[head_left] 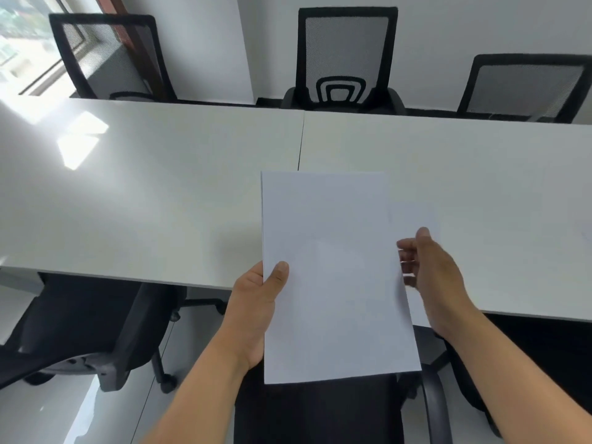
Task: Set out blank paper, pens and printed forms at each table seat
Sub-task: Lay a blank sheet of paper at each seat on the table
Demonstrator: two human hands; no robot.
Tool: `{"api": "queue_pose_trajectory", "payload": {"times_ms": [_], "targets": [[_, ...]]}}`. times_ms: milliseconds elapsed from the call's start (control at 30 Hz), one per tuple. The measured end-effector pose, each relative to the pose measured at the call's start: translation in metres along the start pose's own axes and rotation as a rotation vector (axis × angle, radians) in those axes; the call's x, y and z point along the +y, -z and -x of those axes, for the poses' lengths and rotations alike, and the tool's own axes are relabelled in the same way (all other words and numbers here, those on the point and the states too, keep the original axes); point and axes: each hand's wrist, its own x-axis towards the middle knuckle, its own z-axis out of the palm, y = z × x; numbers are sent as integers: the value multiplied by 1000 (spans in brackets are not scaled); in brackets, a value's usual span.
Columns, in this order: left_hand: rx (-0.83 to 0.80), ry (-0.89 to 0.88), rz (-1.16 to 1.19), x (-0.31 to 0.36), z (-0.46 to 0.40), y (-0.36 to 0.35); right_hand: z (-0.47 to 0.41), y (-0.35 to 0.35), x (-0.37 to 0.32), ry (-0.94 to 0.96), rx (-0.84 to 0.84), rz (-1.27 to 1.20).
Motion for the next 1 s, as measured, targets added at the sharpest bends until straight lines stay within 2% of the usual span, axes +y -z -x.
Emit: {"api": "queue_pose_trajectory", "payload": {"times_ms": [67, 200, 433, 700, 1000], "targets": [[-8, -12, -9, 6, 7, 1, 35, -6, -13, -80, -151, -3], [-14, -52, -42, 26, 29, 3, 83, -7, -34, -15, -296, -150], [-10, -177, -106, 55, 77, 0, 134, 0, -72, 159, -208, -36], [86, -336, -155, 69, 162, -6, 199, 22, -96, 317, -160, 36], [226, -470, -157, 61, 283, -15, 282, 52, -102, 447, -213, 46]]}}
